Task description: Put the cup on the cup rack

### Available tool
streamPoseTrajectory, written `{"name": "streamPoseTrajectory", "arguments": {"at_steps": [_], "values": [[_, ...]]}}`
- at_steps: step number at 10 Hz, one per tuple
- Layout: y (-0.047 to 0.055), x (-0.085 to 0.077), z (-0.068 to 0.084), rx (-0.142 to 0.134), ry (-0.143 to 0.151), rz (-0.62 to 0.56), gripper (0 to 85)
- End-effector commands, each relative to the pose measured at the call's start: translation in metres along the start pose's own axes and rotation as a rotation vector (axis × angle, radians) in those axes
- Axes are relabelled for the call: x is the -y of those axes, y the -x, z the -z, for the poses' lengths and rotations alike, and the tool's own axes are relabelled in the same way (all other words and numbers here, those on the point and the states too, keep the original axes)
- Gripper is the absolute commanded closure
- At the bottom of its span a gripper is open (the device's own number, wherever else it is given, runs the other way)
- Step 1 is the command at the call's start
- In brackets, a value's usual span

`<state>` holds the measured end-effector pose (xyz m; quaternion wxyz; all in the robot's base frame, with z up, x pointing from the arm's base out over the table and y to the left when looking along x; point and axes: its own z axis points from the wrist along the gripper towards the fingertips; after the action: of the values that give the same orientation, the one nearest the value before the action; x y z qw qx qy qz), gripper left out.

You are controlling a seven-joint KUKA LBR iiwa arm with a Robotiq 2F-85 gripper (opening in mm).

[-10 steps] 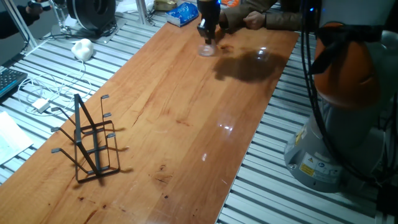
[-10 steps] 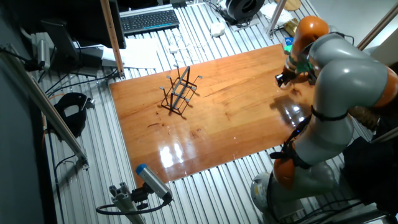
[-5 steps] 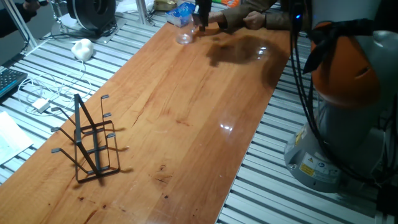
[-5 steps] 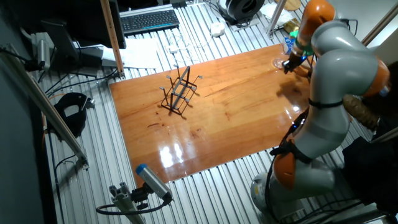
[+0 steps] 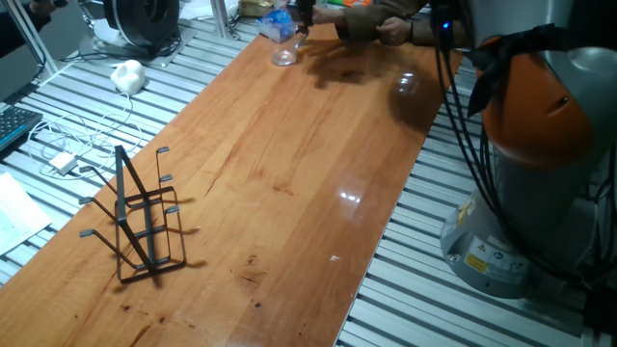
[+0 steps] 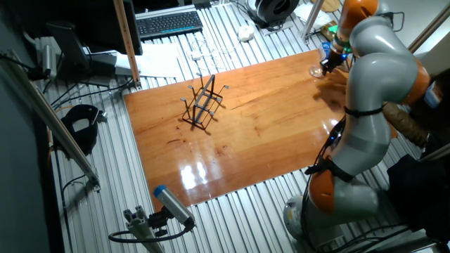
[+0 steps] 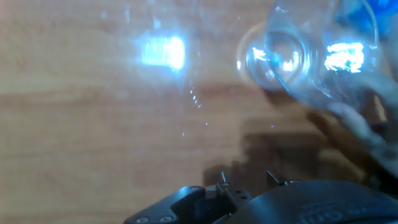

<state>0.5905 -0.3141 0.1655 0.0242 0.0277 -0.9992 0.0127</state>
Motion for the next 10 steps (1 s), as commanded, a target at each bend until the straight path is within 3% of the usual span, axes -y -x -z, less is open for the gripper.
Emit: {"name": "streamPoseTrajectory", "arguments": {"at_steps": [1, 3, 4, 6, 7, 8, 10], "values": [[0.004, -0.007, -0.002, -0.002, 0.005, -0.014, 51.0], [0.011, -0.042, -0.006, -0.016, -0.007, -0.074, 51.0], [0.009, -0.057, -0.010, -0.021, 0.005, -0.107, 51.0], [-0.002, -0.085, -0.021, -0.018, 0.006, -0.167, 51.0], [-0.010, -0.099, -0.023, -0.013, -0.008, -0.192, 51.0], [-0.015, -0.102, -0.019, -0.027, -0.050, -0.184, 51.0], [-0.018, -0.084, -0.006, -0.044, -0.040, -0.158, 51.0]]}}
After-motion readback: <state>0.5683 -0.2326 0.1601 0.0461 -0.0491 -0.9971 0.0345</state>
